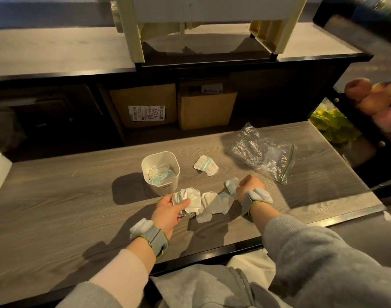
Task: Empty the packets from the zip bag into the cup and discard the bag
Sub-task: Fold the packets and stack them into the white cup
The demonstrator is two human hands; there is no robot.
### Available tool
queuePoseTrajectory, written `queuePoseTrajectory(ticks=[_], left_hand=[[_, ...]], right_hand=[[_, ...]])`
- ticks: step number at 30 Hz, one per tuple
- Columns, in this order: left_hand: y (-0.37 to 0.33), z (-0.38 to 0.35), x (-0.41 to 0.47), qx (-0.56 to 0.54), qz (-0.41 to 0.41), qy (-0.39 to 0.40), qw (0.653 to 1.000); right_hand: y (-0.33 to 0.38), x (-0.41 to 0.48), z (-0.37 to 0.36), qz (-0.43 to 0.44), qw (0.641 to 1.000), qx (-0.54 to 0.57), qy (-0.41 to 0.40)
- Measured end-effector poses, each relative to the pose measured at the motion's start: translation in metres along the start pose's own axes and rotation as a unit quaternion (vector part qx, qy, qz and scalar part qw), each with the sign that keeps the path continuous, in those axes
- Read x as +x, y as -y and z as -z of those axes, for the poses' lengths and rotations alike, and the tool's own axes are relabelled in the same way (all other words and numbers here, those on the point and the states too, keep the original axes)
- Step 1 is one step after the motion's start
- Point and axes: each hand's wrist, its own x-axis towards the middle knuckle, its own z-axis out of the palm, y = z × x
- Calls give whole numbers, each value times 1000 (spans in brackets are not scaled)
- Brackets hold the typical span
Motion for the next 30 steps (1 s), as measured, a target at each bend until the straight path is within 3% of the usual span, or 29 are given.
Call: queuePoseTrajectory(ticks=[3, 6, 10, 21, 30], left_hand=[[-2, -1, 0, 3, -2, 4, 1000], [-4, -3, -1, 2, 1, 10, 1000], [-7, -8, -3, -11, -7, 23, 1000], [-12, -18, -18, -2, -20, 74, 997], [-26, -17, -19, 8, -50, 107, 993]], right_hand=[[11, -10, 0, -21, 977, 213, -15], [26, -30, 2, -13, 896, 427, 120], [32, -58, 1, -8, 861, 436, 262], [27, -72, -16, -42, 853, 431, 291], [35, -76, -7, -37, 792, 504, 344]])
